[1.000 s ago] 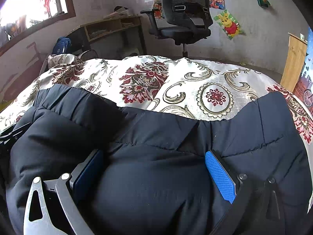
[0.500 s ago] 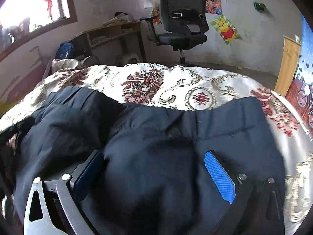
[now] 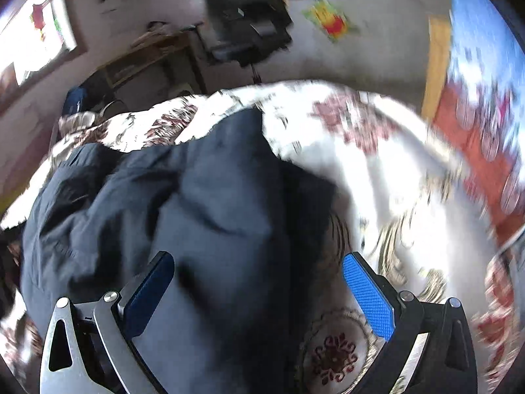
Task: Fold large clothes
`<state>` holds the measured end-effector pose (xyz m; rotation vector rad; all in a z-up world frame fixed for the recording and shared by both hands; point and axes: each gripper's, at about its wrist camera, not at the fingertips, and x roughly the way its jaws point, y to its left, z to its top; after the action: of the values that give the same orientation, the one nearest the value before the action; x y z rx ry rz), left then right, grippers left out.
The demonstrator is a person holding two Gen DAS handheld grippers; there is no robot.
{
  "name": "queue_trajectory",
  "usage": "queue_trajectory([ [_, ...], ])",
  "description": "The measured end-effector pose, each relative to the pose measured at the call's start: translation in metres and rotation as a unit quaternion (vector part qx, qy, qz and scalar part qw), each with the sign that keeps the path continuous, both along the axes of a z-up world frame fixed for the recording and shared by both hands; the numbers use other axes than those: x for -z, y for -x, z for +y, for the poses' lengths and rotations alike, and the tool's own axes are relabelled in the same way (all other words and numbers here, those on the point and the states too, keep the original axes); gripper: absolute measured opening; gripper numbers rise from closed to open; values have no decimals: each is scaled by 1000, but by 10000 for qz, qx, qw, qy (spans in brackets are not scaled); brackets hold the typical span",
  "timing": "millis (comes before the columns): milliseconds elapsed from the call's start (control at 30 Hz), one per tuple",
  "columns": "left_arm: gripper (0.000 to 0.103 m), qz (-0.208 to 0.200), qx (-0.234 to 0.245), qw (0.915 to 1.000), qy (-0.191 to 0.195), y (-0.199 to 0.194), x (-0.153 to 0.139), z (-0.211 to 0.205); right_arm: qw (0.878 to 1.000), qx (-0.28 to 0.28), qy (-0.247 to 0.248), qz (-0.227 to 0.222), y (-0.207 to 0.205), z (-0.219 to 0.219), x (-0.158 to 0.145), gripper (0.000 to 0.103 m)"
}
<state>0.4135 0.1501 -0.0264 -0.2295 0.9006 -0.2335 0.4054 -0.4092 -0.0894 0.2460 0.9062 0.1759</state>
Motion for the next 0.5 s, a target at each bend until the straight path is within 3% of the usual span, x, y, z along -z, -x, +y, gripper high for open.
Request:
queue_trajectory([
  [133,102,232,309,9992,128,-2,6,4,9979,10,-581,287,-21,-15,24,103],
  [233,102,647,516,9954,482,-9,18,7,9947,-109,-935,401,-35,-17,36,103],
  [400,102,1232,580,9829,1241,-22,37,17,9929,-267,-1033,532,-50,-13,43,103],
  [500,101,1394,575,9773,1487,-23,42,20,9930,-275,-994,582,-47,-11,42,103],
])
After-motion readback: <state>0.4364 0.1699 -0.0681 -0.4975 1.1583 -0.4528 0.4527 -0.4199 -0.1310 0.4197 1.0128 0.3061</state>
